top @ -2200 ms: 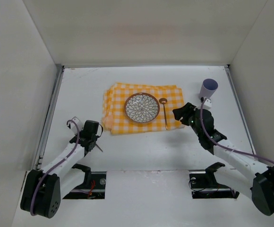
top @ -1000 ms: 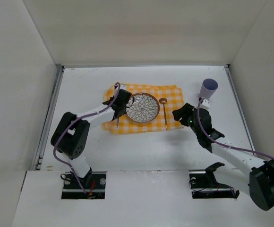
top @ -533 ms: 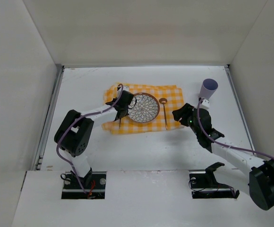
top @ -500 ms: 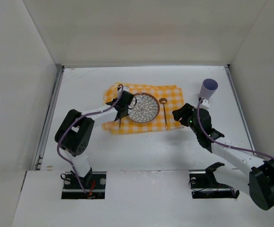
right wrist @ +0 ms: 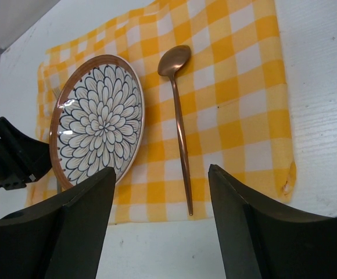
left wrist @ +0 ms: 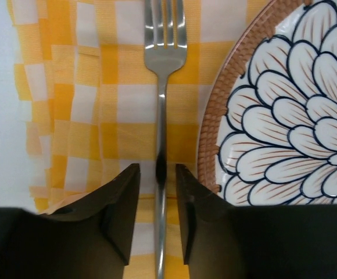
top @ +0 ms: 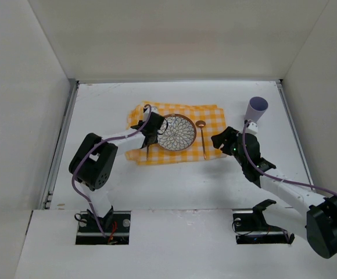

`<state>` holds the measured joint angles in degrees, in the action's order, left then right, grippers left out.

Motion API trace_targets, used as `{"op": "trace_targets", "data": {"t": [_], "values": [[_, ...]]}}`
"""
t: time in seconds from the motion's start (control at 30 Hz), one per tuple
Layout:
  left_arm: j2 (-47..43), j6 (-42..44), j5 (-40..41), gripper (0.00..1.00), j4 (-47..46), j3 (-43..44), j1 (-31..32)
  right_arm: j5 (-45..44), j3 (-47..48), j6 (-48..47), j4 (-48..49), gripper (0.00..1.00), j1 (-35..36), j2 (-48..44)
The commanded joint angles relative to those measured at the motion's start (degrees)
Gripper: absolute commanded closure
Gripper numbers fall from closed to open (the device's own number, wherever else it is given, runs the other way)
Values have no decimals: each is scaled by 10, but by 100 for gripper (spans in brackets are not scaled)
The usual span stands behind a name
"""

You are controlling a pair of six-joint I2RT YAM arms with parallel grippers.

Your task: Set the dinner table for one person

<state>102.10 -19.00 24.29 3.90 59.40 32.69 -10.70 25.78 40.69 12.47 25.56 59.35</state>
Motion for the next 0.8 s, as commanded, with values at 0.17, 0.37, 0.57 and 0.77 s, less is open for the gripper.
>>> {"op": "trace_targets", "data": {"t": [0.17, 0.37, 0.57, 0.77], "values": [[-136, -50, 6, 61, 37, -28, 7, 6, 12, -5, 33, 27, -1, -6], [-297, -104, 6, 62, 2, -134, 13, 1, 50, -5, 6, 31, 10, 15], [-428, -171, 7, 63, -131, -280, 25, -27, 158, -28, -92, 74, 23, 45], [-542, -214, 22, 62, -223, -404, 5, -111, 291, -82, -207, 80, -59, 77]]}}
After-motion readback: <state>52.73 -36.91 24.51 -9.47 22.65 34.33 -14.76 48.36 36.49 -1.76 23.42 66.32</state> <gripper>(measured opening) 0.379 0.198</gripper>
